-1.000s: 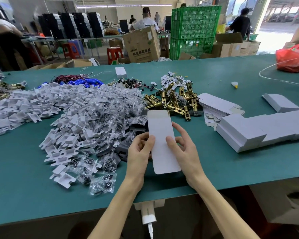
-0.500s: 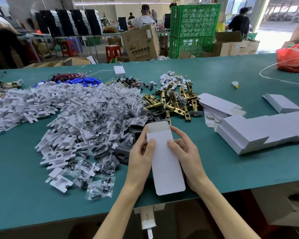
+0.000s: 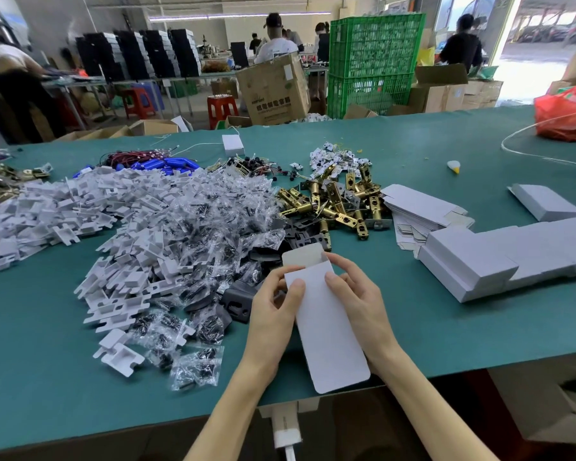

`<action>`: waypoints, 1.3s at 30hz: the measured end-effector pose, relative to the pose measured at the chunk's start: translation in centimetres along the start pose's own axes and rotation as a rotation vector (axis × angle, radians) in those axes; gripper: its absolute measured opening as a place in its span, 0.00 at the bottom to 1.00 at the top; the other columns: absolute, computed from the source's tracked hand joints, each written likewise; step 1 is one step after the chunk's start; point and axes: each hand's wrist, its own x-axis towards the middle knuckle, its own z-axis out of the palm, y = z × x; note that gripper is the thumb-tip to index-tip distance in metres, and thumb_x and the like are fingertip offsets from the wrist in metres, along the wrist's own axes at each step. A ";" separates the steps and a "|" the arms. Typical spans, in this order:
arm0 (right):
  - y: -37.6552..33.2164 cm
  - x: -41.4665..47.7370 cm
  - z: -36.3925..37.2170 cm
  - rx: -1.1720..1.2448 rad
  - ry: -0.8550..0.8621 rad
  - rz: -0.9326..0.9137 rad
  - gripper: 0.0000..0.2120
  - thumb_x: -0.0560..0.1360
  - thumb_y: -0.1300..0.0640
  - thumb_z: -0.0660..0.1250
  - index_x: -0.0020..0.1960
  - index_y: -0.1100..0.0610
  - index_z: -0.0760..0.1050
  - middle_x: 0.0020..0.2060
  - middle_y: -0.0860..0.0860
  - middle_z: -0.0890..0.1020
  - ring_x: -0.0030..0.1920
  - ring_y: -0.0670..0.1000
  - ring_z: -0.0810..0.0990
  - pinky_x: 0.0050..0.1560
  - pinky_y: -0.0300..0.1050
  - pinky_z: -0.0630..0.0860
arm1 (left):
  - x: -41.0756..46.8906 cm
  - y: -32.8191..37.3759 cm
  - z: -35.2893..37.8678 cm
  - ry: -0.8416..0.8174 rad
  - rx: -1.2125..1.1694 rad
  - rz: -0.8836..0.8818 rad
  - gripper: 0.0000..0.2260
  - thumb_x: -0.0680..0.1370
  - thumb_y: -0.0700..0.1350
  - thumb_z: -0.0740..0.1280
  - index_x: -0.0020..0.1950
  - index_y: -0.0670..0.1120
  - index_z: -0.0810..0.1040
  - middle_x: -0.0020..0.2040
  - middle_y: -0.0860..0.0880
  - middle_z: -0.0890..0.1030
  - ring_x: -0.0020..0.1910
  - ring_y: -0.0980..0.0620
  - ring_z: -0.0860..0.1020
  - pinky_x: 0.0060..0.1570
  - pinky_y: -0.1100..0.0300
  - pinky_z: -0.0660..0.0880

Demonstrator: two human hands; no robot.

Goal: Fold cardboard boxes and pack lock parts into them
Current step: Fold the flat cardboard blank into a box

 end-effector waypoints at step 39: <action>0.2 -0.3 0.3 -0.025 0.042 -0.029 0.07 0.82 0.53 0.68 0.50 0.57 0.78 0.43 0.52 0.83 0.39 0.48 0.80 0.37 0.44 0.78 | -0.1 0.4 -0.1 0.046 -0.063 -0.033 0.03 0.79 0.43 0.73 0.49 0.47 0.86 0.54 0.47 0.83 0.43 0.57 0.80 0.42 0.65 0.76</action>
